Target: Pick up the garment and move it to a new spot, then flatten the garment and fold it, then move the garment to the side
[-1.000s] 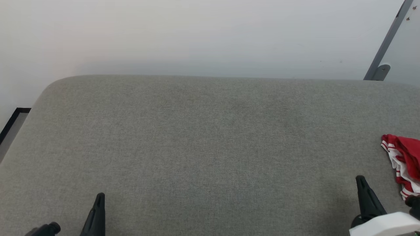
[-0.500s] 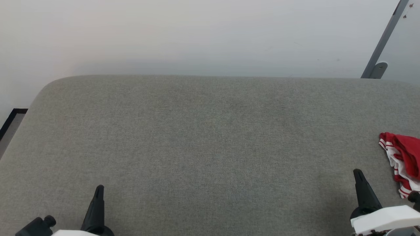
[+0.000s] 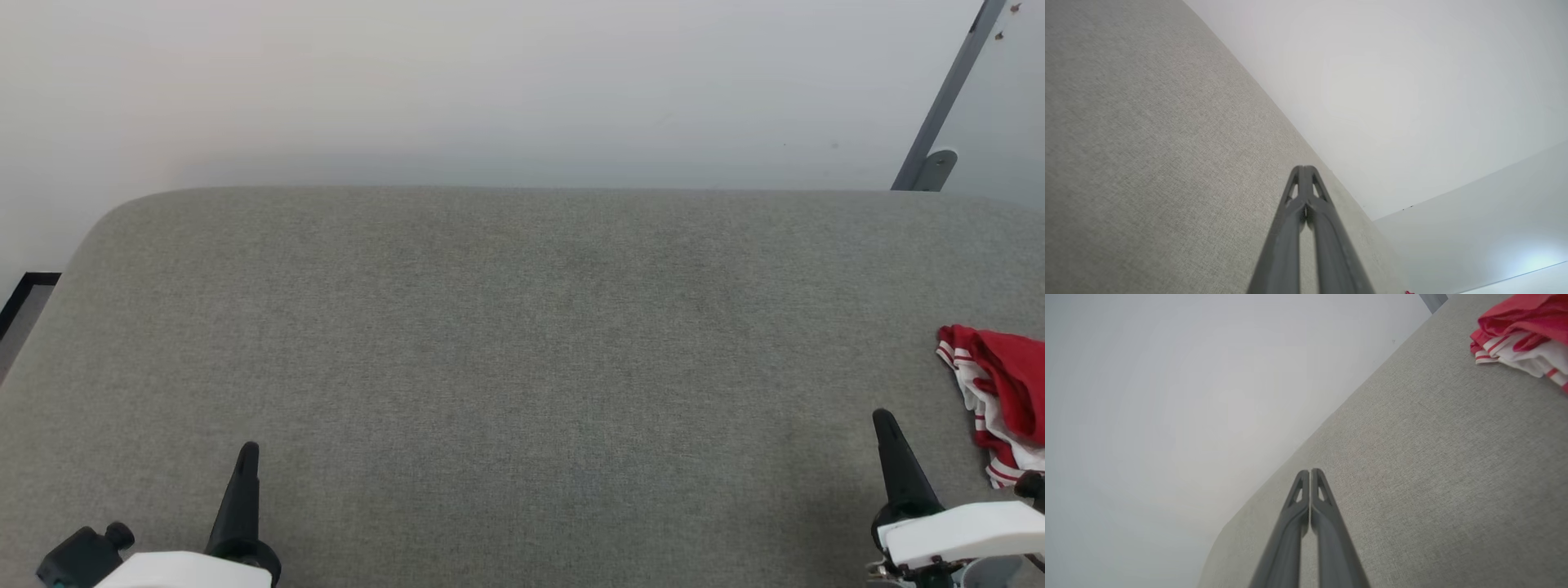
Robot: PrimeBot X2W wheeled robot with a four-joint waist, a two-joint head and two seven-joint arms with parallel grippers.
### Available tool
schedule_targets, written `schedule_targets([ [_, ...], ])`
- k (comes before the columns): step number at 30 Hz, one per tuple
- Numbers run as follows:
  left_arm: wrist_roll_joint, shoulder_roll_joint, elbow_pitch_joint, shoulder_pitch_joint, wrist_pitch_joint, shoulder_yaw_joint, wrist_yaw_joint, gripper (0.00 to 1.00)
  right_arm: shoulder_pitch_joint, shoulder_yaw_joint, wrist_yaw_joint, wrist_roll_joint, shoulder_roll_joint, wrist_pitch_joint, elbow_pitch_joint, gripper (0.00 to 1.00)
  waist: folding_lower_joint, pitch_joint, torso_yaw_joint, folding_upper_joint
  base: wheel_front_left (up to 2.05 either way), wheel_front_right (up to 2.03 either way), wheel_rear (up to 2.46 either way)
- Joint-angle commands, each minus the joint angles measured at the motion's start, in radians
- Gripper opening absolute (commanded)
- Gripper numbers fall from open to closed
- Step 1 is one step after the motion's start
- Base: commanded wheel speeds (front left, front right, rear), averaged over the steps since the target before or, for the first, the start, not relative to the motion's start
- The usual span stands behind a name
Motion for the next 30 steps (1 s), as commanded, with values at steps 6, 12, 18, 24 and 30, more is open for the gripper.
schedule_targets([
  [6,-0.084,-0.005,0.004,-0.043,0.023,0.017,0.001,0.0,-0.04,0.003,0.0,0.09,0.001,0.014,0.002,0.0,0.0,0.002,-0.005,-0.0001,0.0,0.0,0.0],
  [12,-0.136,-0.013,0.013,-0.06,0.04,0.025,0.001,0.0,-0.05,0.004,0.0,0.152,0.004,0.022,0.009,0.0,0.0,0.004,-0.009,-0.0001,0.0,0.0,0.0],
  [18,-0.178,-0.019,0.02,-0.073,0.054,0.031,0.001,0.0,-0.061,0.005,0.0,0.201,0.007,0.029,0.016,0.0,0.0,0.005,-0.012,-0.0001,0.0,0.0,0.0],
  [24,-0.226,-0.027,0.029,-0.085,0.07,0.038,0.001,0.0,-0.069,0.006,0.0,0.257,0.01,0.037,0.024,0.0,0.0,0.007,-0.017,-0.0001,0.0,0.0,0.0],
  [30,-0.274,-0.033,0.036,-0.1,0.085,0.045,0.002,0.0,-0.081,0.007,0.0,0.31,0.012,0.044,0.032,0.0,0.0,0.008,-0.021,-0.0001,0.0,0.0,0.0],
])
